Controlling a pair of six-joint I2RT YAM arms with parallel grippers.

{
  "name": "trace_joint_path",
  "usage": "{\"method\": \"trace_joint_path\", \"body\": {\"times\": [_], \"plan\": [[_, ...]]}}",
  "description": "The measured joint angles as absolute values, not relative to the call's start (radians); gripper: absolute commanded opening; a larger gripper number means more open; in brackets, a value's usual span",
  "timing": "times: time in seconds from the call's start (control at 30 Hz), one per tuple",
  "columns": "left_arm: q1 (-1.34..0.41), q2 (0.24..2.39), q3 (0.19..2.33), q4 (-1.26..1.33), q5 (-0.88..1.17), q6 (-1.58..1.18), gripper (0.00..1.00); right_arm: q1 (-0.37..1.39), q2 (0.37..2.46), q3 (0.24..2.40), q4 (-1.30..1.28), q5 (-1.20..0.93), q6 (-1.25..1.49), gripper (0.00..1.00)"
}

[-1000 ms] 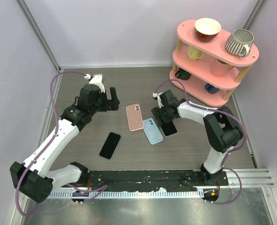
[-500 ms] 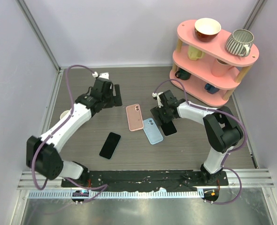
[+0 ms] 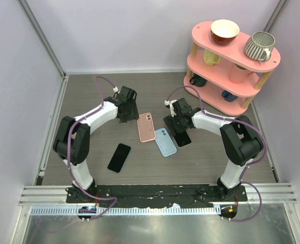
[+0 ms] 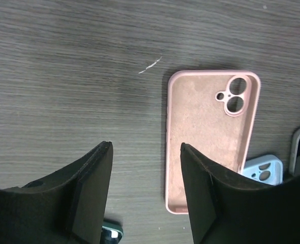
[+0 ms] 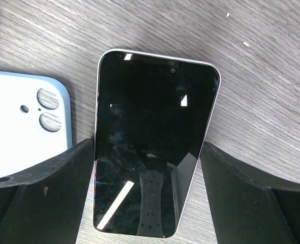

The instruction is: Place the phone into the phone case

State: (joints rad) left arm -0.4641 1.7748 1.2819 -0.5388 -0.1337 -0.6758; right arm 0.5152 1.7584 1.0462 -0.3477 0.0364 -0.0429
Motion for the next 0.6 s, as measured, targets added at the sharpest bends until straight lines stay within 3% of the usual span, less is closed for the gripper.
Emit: {"method": "trace_joint_path", "body": {"times": [0.6], "plan": [[-0.493,1.935,1.314,-0.485,-0.094,-0.709,0.55,0.515,1.687,1.036,-0.337,0.067,-0.016,0.51]]}}
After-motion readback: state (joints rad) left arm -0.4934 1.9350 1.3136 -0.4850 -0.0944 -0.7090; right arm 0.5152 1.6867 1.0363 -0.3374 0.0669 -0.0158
